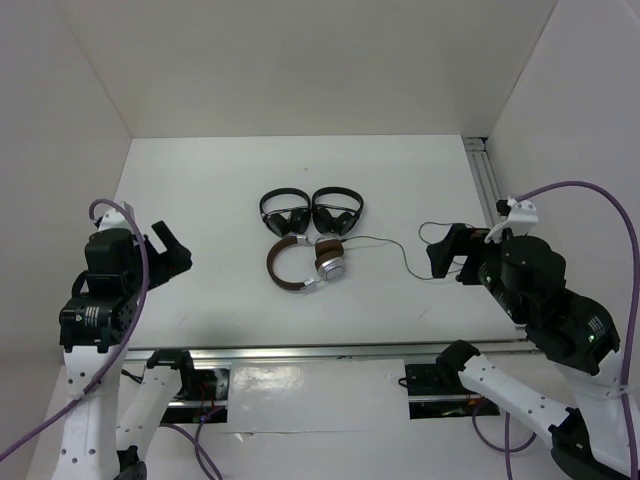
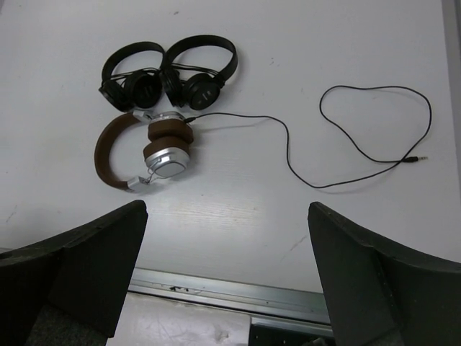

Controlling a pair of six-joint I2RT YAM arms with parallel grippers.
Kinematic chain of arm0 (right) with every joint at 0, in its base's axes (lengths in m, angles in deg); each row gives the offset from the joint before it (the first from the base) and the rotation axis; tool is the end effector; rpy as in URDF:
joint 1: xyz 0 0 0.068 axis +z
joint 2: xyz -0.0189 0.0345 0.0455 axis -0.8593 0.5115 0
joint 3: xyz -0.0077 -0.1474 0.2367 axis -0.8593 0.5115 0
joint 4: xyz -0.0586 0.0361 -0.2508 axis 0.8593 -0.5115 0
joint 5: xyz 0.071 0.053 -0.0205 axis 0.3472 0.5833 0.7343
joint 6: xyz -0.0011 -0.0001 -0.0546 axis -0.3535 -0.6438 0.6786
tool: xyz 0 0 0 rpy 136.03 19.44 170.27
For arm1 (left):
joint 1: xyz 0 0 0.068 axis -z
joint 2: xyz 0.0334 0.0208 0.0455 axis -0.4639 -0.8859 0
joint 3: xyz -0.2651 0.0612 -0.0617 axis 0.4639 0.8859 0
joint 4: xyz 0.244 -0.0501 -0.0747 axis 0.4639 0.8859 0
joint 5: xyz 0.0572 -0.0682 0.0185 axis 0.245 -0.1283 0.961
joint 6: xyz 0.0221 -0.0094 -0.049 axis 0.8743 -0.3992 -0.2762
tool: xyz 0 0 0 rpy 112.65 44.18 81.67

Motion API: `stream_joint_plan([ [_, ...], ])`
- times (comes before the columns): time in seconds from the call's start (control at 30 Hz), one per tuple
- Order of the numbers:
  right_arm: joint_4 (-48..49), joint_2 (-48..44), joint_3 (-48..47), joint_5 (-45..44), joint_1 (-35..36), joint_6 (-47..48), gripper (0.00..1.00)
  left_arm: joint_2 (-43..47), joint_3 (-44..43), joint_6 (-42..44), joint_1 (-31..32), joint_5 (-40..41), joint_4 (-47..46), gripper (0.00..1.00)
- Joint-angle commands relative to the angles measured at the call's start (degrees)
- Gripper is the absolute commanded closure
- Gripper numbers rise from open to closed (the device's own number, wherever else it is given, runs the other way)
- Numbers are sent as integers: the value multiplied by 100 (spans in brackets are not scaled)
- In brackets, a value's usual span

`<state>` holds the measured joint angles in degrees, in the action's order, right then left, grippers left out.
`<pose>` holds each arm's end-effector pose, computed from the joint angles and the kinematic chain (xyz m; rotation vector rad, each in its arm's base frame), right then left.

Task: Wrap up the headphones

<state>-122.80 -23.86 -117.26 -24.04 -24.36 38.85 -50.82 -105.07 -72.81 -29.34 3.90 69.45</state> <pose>0.0569 0.0225 0.4284 0.0451 1.9718 0.2661 0.1005 0.0075 0.3720 -0.6491 2.0145 -0.1693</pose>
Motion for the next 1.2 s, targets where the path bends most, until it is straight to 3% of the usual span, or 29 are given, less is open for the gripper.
stream_joint_plan([
  [0.0, 174, -8, -188, 278, -24, 70, 0, -8, 15, -8, -15, -264, -293, 0],
  [0.2, 1352, -746, 478, 1779, -24, 254, 0, -69, 515, -245, 38, -1274, -1011, 0],
  [0.33, 1266, -449, 647, 1835, -24, 193, 0, -446, 981, -684, 458, -1645, -1829, 0],
  [0.4, 1265, -386, 725, 1835, -24, 193, 0, -1034, 1262, -843, 922, -1523, -2251, 0],
  [0.53, 1265, -333, 726, 1835, -24, 255, 0, -2387, 1088, -983, 1864, -444, -2640, 0],
  [0.67, 1142, -333, 726, 1835, -24, 360, 0, -3048, 1087, -1185, 1971, -180, -2921, 0],
  [0.97, 1309, -499, 1166, 2011, -77, 360, 0, -4885, 815, -1819, 3087, 868, -3245, 0],
  [1.17, 1291, -605, 1236, 2134, -77, 483, 0, -5736, 613, -2056, 3201, 1167, -3264, 0],
])
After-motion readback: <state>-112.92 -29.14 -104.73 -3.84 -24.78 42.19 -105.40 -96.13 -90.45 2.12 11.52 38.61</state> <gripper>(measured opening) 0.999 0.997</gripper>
